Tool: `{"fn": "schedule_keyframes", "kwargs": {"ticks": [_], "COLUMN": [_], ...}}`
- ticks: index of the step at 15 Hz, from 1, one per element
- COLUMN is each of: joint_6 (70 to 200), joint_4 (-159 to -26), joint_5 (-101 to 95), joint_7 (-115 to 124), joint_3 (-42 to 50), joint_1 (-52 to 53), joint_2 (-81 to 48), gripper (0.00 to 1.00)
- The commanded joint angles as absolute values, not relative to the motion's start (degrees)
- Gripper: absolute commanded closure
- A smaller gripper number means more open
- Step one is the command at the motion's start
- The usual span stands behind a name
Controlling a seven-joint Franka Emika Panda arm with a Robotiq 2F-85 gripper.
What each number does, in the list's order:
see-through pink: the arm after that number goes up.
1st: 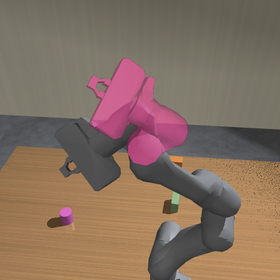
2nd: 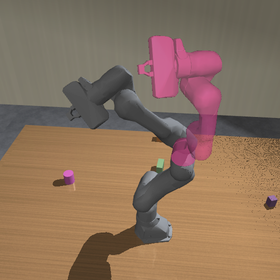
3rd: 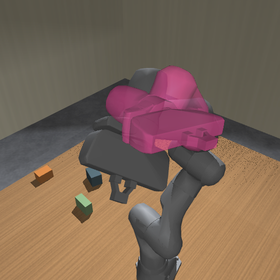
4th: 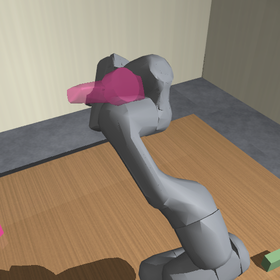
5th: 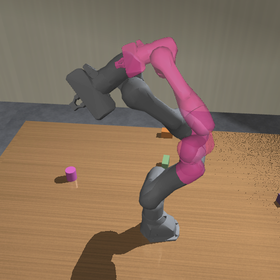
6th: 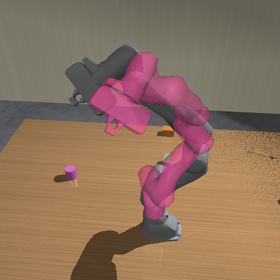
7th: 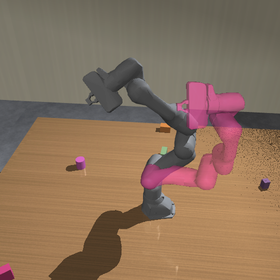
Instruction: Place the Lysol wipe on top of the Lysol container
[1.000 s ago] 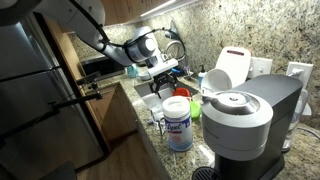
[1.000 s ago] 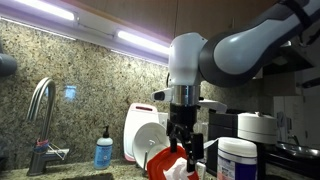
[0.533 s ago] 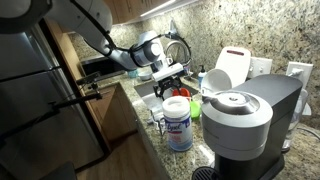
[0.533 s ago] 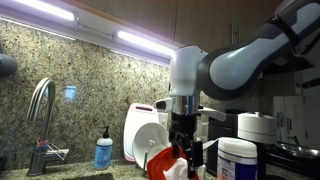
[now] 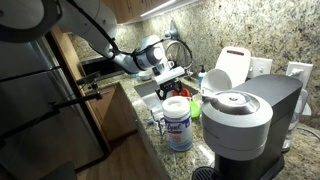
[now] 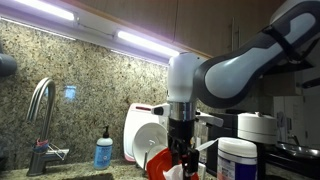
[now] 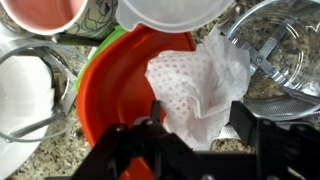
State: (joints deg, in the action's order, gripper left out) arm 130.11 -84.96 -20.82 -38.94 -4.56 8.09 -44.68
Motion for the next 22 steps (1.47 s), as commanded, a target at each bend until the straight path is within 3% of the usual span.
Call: {"fn": "schedule_keyframes", "kwargs": {"ticks": [1, 7, 22], "joint_6": [130.3, 130.5, 137.1], "joint_4": [-82.9, -82.0, -92.8], "joint_5": [-21.9, -21.8, -21.3], "joint_7": [-38.0, -38.2, -34.2], "joint_3": [-4.3, -4.5, -6.0], "joint_1": [8.5, 8.6, 8.5], "joint_2": [-45.3, -45.0, -28.6], "gripper": [0.57, 1.0, 1.0]}}
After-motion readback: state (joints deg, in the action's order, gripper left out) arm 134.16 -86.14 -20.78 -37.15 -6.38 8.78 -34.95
